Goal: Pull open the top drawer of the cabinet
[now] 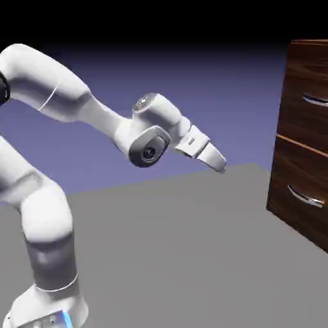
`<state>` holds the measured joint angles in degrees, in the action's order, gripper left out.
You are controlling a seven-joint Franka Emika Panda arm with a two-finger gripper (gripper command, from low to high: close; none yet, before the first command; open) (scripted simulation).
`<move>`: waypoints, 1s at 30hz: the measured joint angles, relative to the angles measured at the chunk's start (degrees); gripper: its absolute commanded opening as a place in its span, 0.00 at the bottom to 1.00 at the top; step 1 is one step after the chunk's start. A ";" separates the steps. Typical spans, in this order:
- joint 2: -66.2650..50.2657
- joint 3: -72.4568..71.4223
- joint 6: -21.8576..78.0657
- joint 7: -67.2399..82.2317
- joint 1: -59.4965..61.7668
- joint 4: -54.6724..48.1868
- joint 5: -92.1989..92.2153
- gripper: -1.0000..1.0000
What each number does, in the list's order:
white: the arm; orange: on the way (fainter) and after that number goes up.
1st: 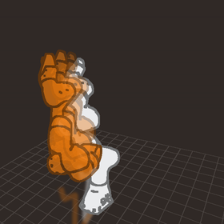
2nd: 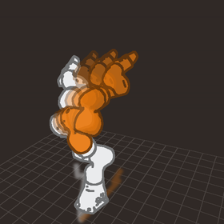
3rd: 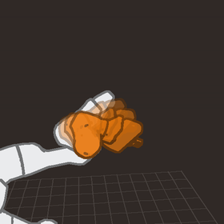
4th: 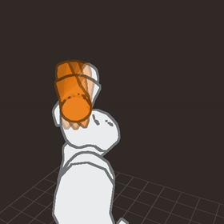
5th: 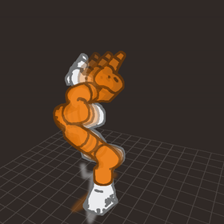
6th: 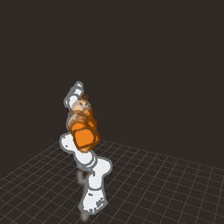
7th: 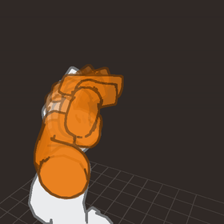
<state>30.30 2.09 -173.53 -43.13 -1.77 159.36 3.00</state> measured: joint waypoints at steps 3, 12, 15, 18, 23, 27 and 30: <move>-5.86 5.20 1.19 -1.68 -2.68 -4.08 7.48 0.50; -23.44 20.81 4.74 -6.71 -10.75 -16.32 29.90 0.50; -29.31 26.01 5.93 -8.39 -13.07 -20.40 37.38 0.50; -35.16 31.21 7.11 -10.07 -15.96 -24.48 44.85 0.50; -44.93 39.88 9.09 -12.87 -20.57 -31.28 57.31 0.50; -52.75 46.82 10.67 -15.11 -24.15 -36.71 67.28 0.50; -58.61 52.02 11.85 -16.79 -26.83 -40.79 74.75 0.50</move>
<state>-28.31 54.11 -161.68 -59.92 -28.60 118.57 77.76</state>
